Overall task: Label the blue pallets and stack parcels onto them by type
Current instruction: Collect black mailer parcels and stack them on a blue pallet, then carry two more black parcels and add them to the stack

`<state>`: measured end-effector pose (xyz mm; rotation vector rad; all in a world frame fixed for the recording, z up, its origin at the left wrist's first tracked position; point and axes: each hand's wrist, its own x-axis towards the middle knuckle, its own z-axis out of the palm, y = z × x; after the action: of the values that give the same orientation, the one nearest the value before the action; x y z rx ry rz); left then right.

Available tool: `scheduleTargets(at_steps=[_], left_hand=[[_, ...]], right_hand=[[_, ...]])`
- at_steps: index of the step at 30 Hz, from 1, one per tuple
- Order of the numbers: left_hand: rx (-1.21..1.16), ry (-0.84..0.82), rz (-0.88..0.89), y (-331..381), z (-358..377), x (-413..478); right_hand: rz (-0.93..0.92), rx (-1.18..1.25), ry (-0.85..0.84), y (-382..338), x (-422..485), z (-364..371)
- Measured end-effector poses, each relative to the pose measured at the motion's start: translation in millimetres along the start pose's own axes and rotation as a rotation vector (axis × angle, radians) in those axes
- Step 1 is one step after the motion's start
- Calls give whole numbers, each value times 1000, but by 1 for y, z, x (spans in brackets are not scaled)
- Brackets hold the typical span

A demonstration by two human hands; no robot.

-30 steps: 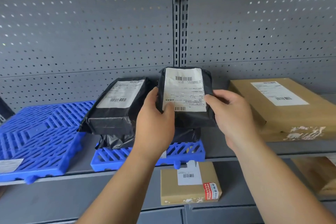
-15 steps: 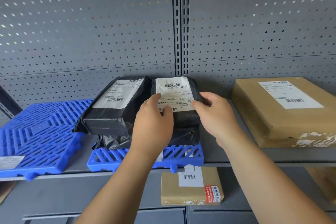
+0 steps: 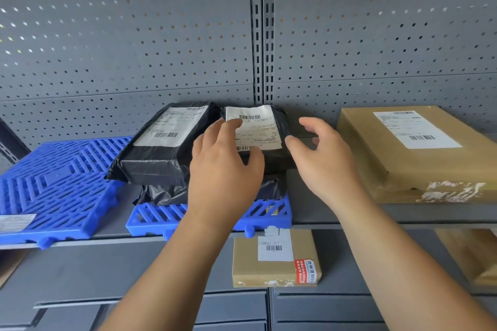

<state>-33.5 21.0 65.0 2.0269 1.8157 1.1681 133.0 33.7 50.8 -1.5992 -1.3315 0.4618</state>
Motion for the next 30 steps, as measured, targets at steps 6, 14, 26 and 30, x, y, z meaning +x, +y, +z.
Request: scheduleTargets(at_steps=[6, 14, 26, 30], left_hand=[[2, -1, 137, 1, -9, -16], [-81, -92, 316, 5, -18, -48], [-200, -338, 526, 47, 17, -120], [-200, -418, 603, 83, 40, -146]], right_hand=[[-23, -122, 96, -7, -33, -15], [49, -192, 263, -15, -102, -33], [252, -378, 447, 18, -208, -105], [327, -409, 547, 33, -237, -147]])
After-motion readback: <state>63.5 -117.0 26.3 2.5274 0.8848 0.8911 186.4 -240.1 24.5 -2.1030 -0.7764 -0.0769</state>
